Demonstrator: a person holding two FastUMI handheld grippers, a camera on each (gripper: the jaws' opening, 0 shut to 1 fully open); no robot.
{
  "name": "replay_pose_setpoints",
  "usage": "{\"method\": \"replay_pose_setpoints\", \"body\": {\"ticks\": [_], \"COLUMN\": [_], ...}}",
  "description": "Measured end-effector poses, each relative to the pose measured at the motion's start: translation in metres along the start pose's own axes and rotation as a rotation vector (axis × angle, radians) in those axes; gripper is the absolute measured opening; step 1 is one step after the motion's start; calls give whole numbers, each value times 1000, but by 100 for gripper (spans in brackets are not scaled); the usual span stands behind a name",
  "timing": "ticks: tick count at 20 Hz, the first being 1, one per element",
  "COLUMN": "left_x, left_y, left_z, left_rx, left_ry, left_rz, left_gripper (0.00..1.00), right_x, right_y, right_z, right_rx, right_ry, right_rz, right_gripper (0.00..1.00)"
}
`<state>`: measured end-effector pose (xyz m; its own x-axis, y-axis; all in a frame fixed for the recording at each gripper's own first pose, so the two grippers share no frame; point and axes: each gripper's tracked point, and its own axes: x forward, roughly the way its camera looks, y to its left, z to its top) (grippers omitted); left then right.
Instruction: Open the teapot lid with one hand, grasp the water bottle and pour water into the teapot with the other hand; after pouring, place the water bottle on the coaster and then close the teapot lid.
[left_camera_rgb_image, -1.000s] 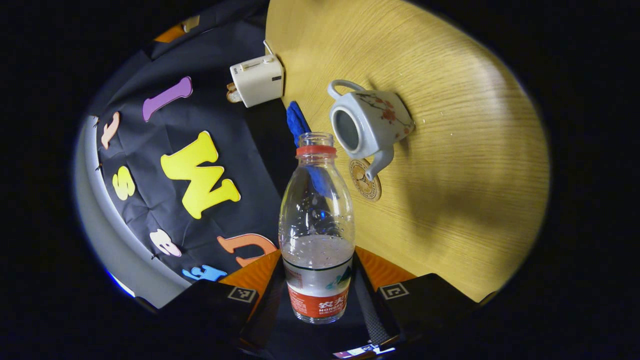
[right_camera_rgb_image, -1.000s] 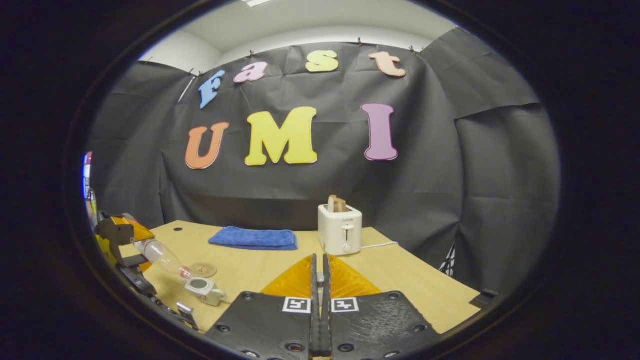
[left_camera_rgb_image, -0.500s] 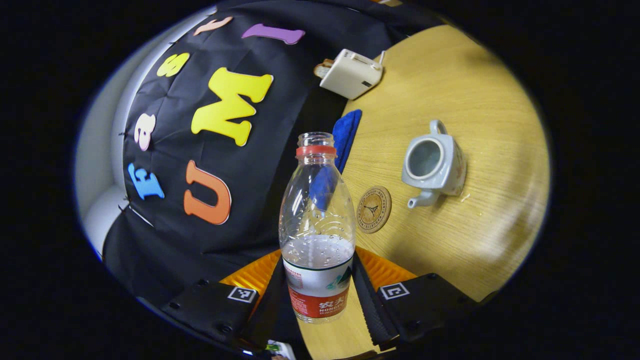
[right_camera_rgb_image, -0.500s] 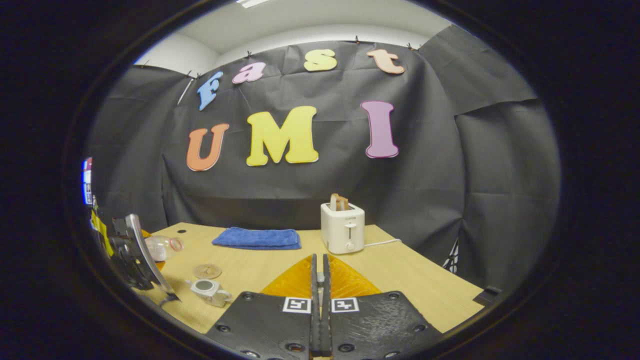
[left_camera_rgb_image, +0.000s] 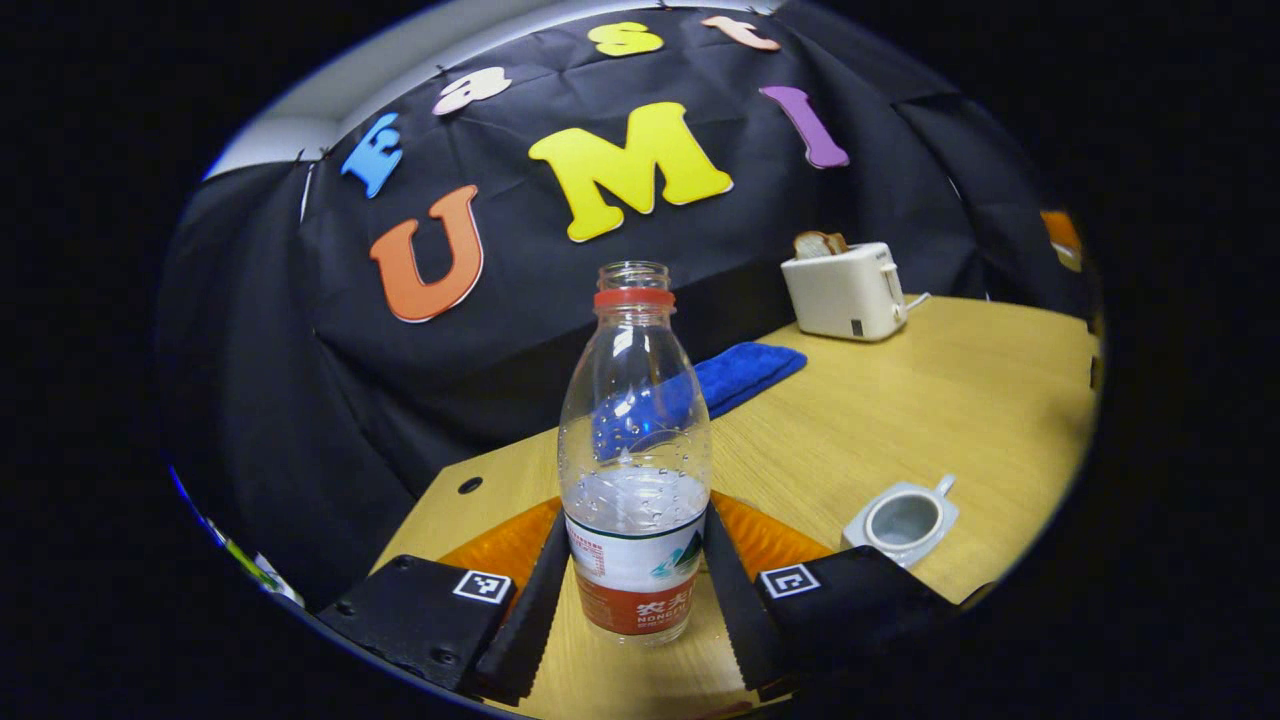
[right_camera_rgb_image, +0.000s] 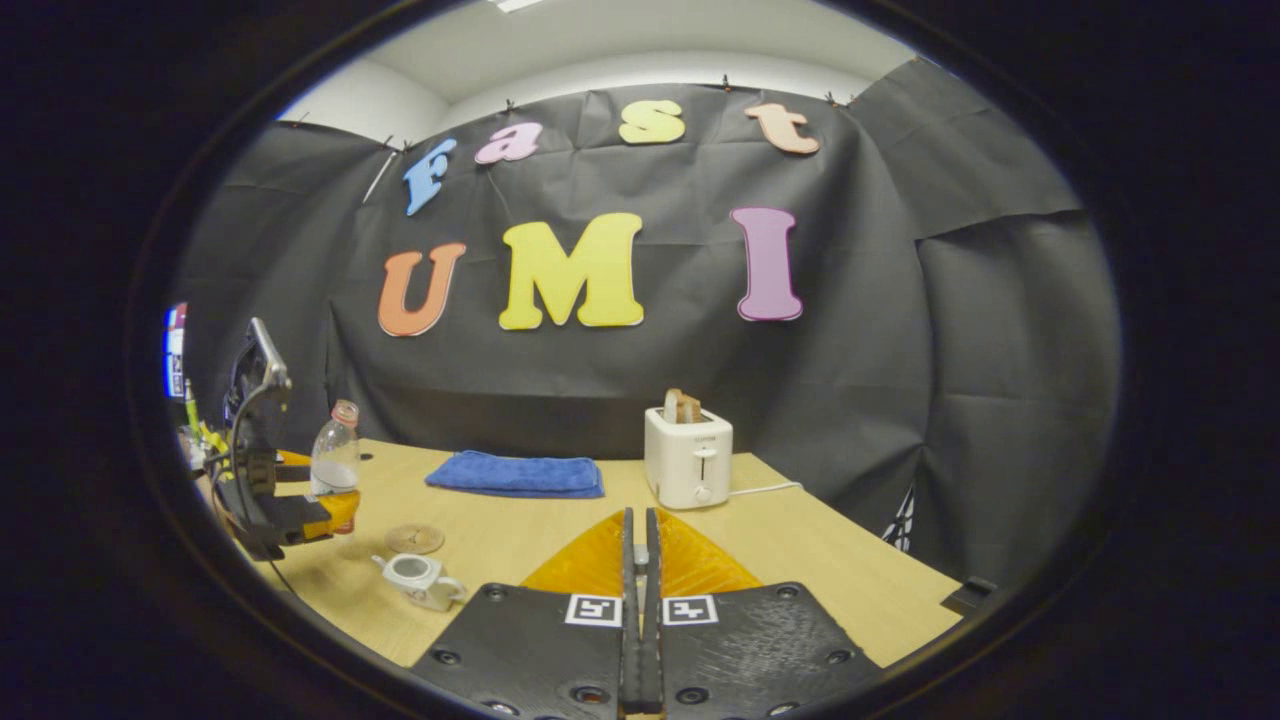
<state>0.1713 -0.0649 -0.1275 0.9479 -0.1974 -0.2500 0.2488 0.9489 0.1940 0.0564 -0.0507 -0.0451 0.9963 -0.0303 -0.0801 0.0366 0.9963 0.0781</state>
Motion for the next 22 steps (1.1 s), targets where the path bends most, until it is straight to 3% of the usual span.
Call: {"method": "replay_pose_setpoints", "body": {"ticks": [4, 7, 12, 22], "left_x": [22, 40, 60, 85], "left_y": [-6, -12, -21, -16], "left_z": [10, 20, 22, 6], "left_rx": [-232, -325, -356, -321], "left_ry": [-60, -97, -110, -76], "left_rz": [-9, -19, -16, 48], "left_gripper": [76, 77, 77, 78], "right_x": [0, -2, 3, 9], "right_y": [-1, 3, 6, 14], "right_z": [3, 1, -5, -17], "right_rx": [-16, -15, -11, -27], "right_ry": [-17, -15, 4, 24], "right_rz": [-17, -9, 3, 3], "right_gripper": [1, 1, 1, 1]}}
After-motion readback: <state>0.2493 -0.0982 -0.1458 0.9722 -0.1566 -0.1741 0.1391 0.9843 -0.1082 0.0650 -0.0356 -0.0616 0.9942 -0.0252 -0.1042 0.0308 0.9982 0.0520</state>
